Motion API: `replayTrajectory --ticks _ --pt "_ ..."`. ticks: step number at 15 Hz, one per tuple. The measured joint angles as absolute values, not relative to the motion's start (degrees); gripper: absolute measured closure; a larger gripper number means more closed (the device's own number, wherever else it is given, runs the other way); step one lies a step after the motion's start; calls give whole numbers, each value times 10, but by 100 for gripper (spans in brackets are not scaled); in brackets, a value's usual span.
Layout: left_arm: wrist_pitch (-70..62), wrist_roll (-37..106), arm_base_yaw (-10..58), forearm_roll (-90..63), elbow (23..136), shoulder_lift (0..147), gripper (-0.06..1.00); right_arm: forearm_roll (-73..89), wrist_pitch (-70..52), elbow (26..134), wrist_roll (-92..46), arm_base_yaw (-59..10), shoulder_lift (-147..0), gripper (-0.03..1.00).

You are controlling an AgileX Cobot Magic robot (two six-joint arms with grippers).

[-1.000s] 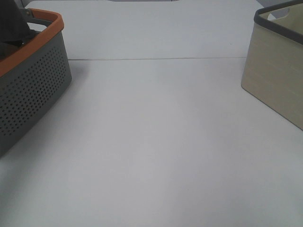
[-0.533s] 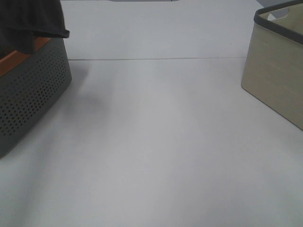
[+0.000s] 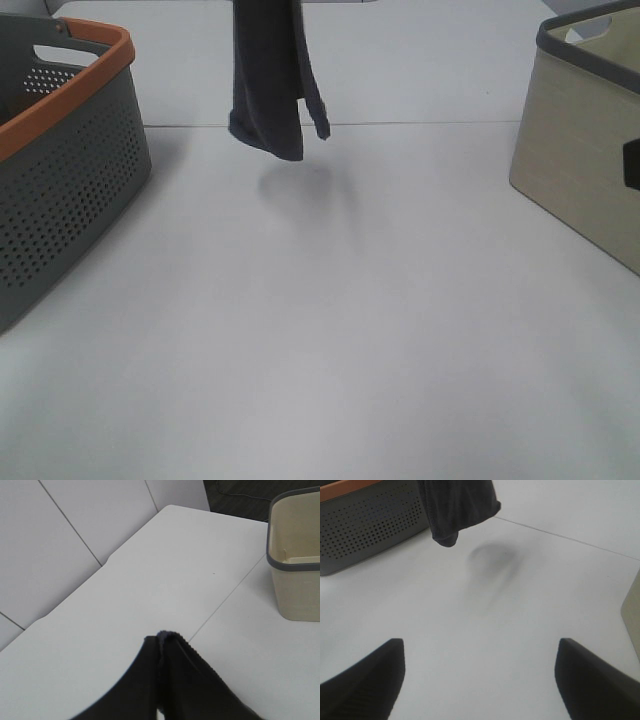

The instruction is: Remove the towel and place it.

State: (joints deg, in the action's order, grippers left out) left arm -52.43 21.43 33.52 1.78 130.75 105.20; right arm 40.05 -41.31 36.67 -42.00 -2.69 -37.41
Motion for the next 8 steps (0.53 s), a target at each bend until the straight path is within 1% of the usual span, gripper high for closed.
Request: replayTrajectory --ticks 4,5,6,8 --pt "-506 200 363 21 1307 1081 94 456 -378 367 -470 -27 -454 23" --pt "-502 199 368 21 1307 1085 94 482 -373 367 -488 -27 -474 23" --pt "-500 196 368 19 1307 1088 94 548 -368 367 -544 -27 -513 23" --pt "-499 189 368 19 1307 1088 94 595 -365 367 -582 -32 -538 23"
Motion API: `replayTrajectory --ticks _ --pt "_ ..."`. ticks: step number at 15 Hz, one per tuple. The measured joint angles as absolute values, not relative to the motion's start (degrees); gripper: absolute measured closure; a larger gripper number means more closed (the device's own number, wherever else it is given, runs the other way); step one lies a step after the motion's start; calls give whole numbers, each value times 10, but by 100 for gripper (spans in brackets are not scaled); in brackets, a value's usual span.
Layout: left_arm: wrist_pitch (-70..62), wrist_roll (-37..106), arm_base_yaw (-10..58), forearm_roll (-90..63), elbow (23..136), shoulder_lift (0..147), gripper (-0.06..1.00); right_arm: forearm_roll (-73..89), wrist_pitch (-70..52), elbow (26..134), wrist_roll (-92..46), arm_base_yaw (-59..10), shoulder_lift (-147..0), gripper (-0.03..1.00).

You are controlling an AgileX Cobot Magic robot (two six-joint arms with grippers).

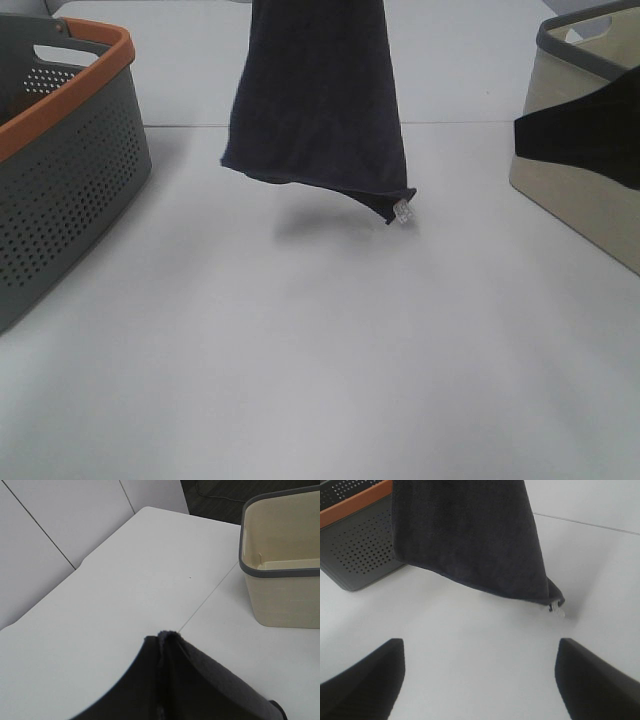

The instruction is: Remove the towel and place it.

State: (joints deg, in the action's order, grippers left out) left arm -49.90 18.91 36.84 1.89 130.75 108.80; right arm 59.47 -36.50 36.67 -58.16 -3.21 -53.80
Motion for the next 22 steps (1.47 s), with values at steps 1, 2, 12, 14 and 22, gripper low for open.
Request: replayTrajectory --ticks 1,2,12,14,22 --pt "-499 187 368 19 1307 1088 94 614 -351 367 -606 -51 -553 23" --pt "-498 187 368 19 1307 1088 94 622 -327 367 -625 -83 -572 23" --pt "-497 174 368 20 1307 1088 94 657 -69 467 -596 -397 -776 27" --pt "-497 174 368 23 1307 1089 94 687 -40 505 -543 -399 -811 27" --pt "-491 164 370 44 1307 1119 94 701 0 630 -398 -399 -899 27"
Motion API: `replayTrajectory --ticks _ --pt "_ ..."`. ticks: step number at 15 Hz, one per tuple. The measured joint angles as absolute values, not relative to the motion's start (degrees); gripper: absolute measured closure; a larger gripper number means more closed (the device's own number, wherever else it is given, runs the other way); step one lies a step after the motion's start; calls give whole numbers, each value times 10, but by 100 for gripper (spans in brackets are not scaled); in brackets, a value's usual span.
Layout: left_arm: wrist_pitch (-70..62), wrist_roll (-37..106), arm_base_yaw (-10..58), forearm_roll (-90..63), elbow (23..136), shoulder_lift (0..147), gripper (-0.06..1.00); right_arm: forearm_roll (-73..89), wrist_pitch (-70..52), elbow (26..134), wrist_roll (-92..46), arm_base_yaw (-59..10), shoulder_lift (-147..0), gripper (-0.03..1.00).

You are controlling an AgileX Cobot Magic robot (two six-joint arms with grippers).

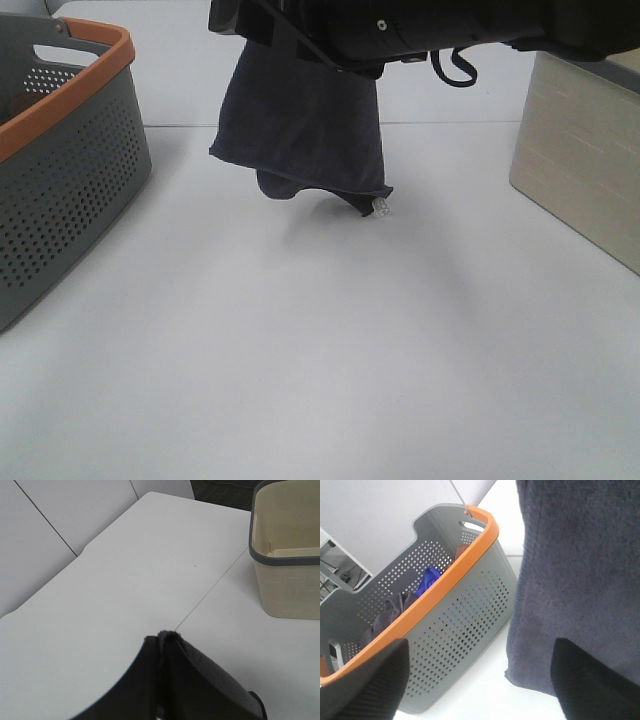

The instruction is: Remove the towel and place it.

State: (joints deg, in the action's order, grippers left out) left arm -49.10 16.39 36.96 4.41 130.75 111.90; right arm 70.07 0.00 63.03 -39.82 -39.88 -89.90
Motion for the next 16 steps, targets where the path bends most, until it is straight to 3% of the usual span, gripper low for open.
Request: replayTrajectory --ticks 10,16 --pt "-350 56 370 54 1307 1167 94 703 69 684 -335 -399 -995 27" --pt "-332 19 371 80 1307 1176 94 703 132 685 -339 -399 -1000 27"
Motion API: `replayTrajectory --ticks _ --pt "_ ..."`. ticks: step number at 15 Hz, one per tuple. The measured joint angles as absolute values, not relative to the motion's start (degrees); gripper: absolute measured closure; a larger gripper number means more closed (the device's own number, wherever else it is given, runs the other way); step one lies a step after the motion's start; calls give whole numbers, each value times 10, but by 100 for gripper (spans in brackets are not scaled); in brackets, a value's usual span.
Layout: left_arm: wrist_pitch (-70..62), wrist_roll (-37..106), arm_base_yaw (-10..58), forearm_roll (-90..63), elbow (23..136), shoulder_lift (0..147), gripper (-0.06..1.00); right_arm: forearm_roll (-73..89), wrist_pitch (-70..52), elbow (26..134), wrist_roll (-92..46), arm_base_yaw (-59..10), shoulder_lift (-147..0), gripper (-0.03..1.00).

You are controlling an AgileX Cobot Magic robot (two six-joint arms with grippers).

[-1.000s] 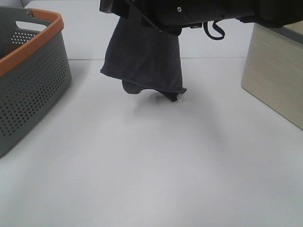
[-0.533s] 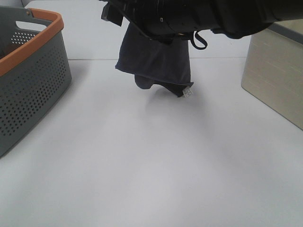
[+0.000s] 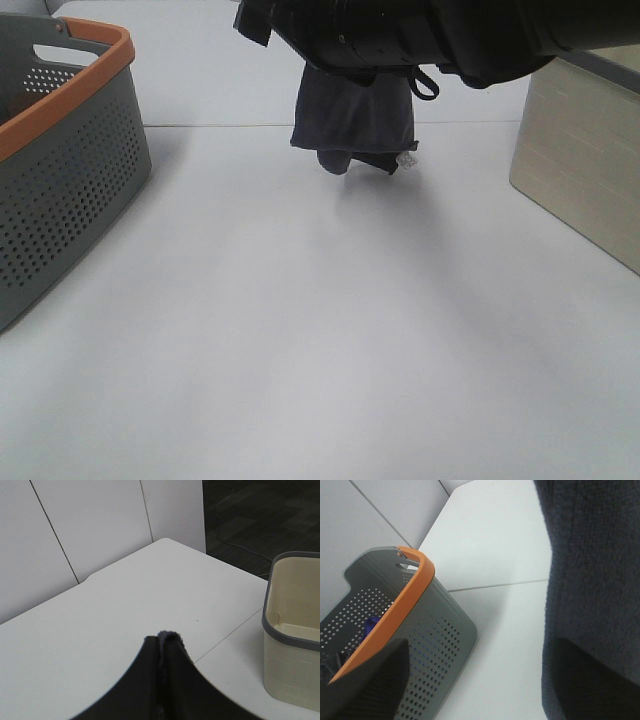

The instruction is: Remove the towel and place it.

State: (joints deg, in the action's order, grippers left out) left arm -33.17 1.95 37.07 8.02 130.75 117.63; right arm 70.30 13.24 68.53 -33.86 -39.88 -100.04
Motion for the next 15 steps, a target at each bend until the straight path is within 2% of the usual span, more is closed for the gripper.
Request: replayTrajectory --ticks 7,15 --pt "-332 19 371 81 1307 1176 94 795 192 672 -485 -399 -1013 27" --pt "-324 19 371 81 1307 1176 94 821 206 682 -496 -399 -1065 28"
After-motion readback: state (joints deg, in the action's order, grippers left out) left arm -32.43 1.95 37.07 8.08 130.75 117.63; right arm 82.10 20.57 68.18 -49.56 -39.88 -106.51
